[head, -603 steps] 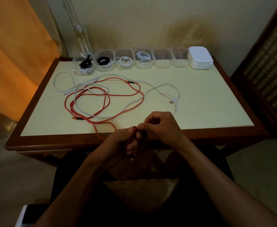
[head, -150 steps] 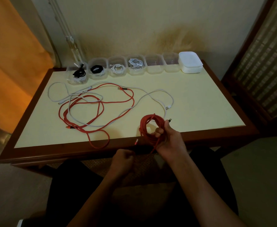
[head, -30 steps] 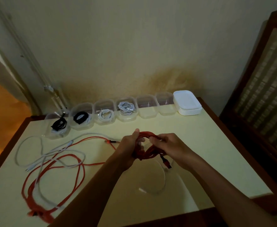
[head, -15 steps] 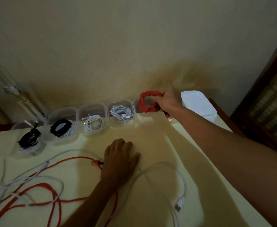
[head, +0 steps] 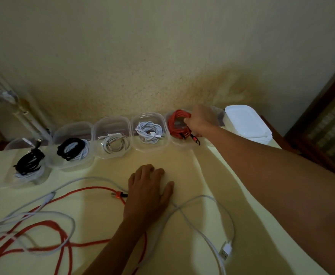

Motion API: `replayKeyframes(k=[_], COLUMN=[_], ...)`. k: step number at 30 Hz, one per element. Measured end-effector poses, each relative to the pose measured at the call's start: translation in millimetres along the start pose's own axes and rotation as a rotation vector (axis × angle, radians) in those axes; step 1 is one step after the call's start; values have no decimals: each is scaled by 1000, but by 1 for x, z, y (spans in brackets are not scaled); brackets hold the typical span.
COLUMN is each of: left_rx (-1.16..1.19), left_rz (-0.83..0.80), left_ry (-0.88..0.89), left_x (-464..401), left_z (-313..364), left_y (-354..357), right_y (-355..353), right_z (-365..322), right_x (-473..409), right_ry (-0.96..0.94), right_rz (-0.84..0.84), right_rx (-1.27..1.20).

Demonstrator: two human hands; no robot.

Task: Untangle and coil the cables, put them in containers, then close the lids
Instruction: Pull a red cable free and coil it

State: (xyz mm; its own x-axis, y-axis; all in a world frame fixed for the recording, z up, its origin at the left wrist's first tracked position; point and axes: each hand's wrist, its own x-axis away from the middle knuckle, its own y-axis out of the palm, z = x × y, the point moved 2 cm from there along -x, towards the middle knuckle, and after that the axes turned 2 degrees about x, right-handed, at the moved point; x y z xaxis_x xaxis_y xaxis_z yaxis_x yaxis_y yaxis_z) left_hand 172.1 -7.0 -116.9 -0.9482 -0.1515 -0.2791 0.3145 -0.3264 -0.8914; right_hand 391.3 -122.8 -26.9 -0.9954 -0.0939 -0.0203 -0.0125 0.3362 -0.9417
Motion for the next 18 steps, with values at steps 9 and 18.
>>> replayKeyframes(k=[9, 18], left_rx=[12, 58], left_rz=[-4, 6], left_ry=[-27, -39], left_x=[-1, 0], left_z=[0, -1], left_y=[1, 0], right_y=[-2, -20], right_z=[-6, -8], right_x=[2, 2], right_ry=[-137, -419], right_rz=[-28, -69], right_rx=[352, 402])
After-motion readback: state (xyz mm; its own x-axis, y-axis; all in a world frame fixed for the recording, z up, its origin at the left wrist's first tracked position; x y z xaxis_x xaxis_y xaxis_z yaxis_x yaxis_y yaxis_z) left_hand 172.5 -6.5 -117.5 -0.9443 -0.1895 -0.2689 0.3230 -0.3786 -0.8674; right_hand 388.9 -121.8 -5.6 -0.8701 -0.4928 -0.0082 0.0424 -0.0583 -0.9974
